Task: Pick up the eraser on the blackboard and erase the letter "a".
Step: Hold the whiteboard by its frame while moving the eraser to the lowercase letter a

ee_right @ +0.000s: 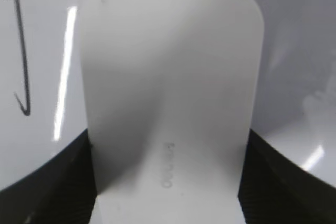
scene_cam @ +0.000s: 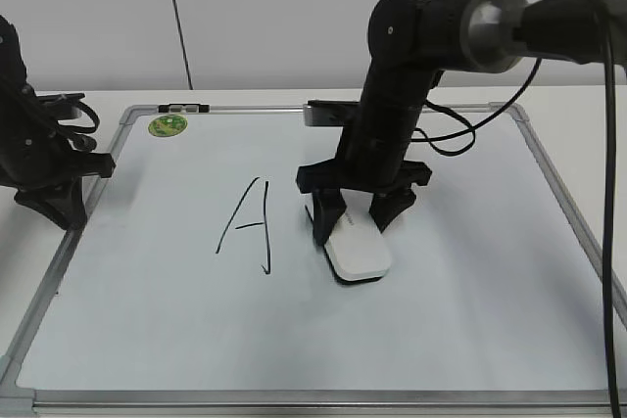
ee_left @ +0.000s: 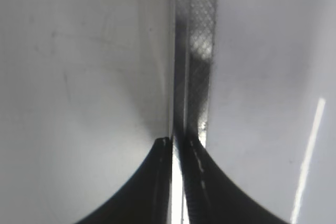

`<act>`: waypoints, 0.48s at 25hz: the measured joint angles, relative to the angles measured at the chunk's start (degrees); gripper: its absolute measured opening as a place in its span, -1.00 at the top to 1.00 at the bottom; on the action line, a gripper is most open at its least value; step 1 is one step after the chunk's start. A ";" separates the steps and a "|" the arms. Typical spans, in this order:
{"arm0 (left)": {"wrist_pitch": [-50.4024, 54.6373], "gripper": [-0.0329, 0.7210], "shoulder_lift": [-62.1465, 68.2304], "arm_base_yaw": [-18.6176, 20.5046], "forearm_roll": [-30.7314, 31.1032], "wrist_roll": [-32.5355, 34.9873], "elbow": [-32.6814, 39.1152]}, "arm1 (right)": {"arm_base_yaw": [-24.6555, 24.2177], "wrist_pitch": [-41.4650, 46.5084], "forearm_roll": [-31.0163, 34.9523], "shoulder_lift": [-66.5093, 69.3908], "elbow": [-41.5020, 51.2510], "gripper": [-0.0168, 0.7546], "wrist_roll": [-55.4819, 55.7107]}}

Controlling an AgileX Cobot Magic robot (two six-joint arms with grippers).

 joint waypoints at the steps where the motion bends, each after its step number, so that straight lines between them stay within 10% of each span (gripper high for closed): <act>1: 0.00 0.77 0.00 0.00 0.00 0.00 0.00 | 0.68 0.00 0.53 0.00 0.00 -0.40 -0.16; 12: 0.00 0.77 0.00 0.00 0.00 0.00 0.00 | 4.86 -0.15 2.30 0.22 0.00 -0.40 -0.89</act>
